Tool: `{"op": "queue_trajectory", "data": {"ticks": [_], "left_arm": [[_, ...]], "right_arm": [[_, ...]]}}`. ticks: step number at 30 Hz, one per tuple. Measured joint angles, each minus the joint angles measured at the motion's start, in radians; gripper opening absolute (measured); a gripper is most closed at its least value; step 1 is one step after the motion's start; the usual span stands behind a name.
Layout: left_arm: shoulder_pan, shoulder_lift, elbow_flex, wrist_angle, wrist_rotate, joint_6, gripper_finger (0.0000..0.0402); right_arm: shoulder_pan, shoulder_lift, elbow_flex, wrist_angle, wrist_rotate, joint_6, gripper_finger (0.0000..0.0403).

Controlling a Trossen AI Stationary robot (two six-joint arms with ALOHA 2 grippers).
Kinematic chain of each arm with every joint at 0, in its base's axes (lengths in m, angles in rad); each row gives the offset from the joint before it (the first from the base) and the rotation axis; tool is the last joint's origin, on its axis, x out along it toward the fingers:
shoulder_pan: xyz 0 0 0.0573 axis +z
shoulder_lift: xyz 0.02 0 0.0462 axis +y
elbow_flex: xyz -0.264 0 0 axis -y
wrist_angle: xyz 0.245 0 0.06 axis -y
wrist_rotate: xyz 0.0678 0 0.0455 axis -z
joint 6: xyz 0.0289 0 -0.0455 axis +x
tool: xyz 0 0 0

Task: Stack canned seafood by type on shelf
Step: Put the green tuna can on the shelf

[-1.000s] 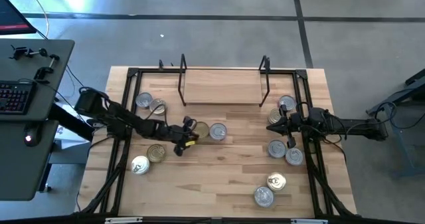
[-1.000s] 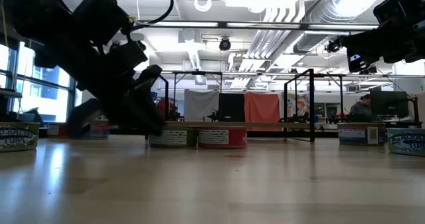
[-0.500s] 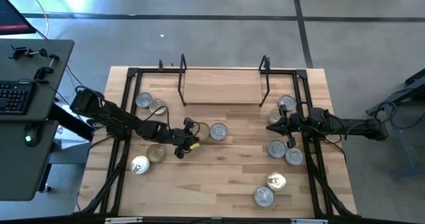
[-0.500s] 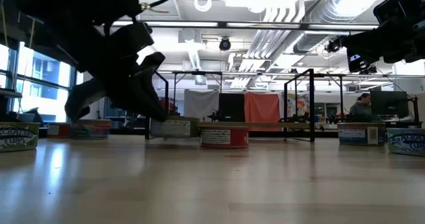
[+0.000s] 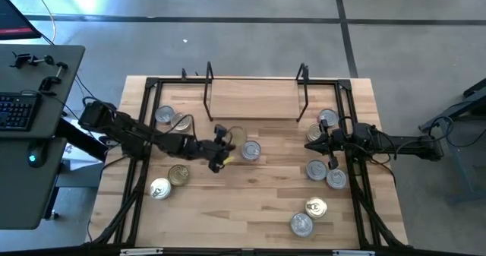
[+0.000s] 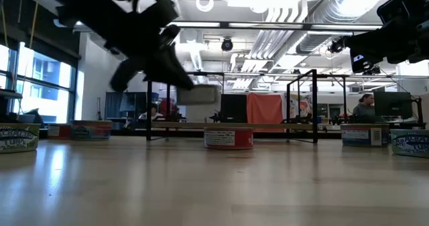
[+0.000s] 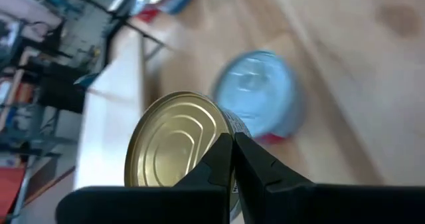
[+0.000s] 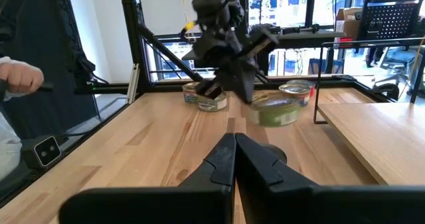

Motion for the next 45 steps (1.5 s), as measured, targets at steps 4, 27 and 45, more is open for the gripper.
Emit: {"op": "queue_trajectory", "data": {"ticks": [4, 27, 45], "left_arm": [[0.089, 0.0, 0.054, 0.003, 0.0, 0.07, 0.0], [0.593, 0.316, 0.462, -0.296, 0.041, -0.039, 0.0], [0.613, 0.326, 0.462, -0.358, 0.008, -0.068, 0.0061]], "right_arm": [[0.0, 0.0, 0.0, 0.0, 0.0, 0.0, 0.0], [0.0, 0.0, 0.0, 0.0, 0.0, 0.0, 0.0], [0.0, 0.0, 0.0, 0.0, 0.0, 0.0, 0.0]]}}
